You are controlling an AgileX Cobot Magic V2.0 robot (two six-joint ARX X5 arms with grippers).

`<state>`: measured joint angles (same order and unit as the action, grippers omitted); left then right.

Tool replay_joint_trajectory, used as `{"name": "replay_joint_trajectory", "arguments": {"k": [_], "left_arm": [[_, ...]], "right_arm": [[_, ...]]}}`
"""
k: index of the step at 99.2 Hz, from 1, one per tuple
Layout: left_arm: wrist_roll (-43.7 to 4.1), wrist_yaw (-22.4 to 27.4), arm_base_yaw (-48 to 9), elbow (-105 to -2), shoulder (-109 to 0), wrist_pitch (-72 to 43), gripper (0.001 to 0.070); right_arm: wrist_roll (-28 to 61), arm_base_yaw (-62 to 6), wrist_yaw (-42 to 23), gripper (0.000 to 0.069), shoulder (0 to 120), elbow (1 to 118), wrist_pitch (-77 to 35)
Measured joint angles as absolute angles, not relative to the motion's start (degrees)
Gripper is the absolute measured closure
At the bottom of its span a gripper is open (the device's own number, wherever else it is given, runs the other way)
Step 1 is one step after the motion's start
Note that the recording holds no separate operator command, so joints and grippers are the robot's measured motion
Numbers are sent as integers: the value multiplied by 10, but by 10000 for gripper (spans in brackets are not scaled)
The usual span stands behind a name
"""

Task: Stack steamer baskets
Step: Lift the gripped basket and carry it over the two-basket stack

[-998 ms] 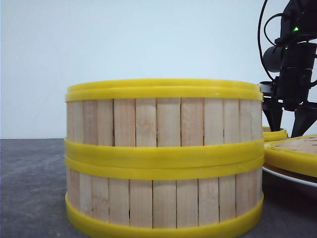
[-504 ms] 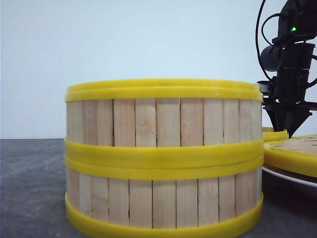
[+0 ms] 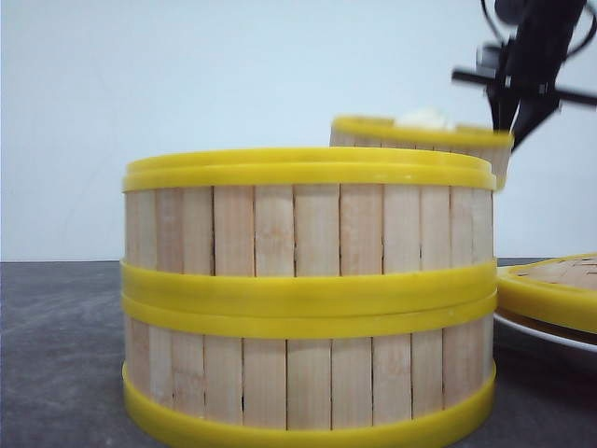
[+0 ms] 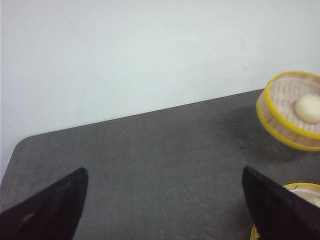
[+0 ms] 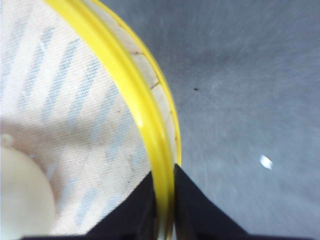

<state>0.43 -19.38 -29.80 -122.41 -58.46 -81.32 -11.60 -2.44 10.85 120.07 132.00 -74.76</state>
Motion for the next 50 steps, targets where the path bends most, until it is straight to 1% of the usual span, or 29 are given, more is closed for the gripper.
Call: {"name": "replay_joint_trajectory", "arguments": {"k": [6, 15, 34, 50], "left_arm": [[4, -194, -298, -1224, -584, -813, 121], [4, -194, -298, -1224, -582, -813, 121], [3, -194, -298, -1224, -577, -813, 121], [2, -193, -298, -1224, -573, -813, 122]], "right_arm": [[-100, -39, 107, 666, 1200, 1352, -773], [-78, -72, 108, 668, 1197, 1382, -774], [-68, -139, 111, 669, 1165, 1381, -775], [-67, -169, 114, 669, 1116, 1351, -775]]}}
